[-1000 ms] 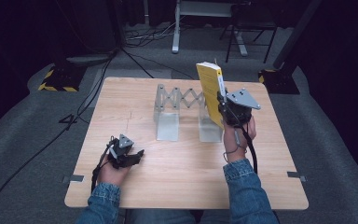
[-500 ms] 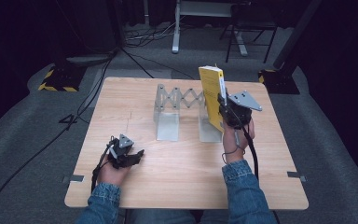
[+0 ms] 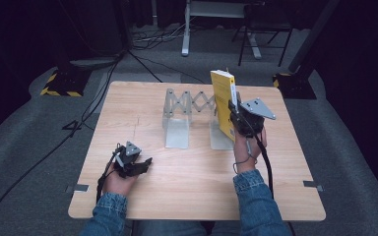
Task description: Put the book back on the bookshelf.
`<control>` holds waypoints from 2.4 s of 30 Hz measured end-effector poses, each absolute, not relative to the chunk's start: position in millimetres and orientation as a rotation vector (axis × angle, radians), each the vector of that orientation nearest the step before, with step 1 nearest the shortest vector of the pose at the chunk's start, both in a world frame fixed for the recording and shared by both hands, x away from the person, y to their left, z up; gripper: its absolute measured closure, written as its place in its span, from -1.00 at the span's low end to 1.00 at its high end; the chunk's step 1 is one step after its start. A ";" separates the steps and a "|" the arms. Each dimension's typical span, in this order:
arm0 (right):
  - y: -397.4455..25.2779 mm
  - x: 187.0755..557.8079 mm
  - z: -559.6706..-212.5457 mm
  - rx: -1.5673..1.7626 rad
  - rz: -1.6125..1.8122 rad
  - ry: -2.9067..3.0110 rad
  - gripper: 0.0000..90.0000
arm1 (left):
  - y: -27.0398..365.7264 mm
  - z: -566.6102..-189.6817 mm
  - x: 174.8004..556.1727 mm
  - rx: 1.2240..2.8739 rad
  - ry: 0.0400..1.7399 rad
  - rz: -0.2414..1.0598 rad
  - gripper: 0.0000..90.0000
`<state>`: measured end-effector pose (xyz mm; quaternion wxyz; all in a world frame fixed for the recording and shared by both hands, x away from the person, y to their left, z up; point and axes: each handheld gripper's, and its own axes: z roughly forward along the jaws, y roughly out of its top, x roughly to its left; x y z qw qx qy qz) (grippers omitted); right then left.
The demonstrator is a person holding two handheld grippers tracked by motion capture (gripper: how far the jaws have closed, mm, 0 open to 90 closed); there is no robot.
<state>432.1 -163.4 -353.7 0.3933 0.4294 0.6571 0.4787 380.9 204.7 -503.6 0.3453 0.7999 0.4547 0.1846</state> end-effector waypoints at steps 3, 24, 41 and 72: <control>-160.6 432.4 -358.3 1.087 1.214 1.681 0.68 | 204.7 -503.5 380.9 2.077 1.180 0.479 -0.08; -151.7 428.7 -392.2 1.111 1.172 1.877 0.64 | 204.4 -503.7 381.0 2.075 1.182 0.479 -0.08; -150.1 428.5 -404.1 1.142 1.155 1.953 0.60 | 204.4 -503.7 381.0 2.074 1.181 0.479 -0.08; -205.5 390.1 -372.3 1.035 1.337 2.009 -0.09 | 226.0 -503.9 360.1 2.100 1.163 0.461 -0.27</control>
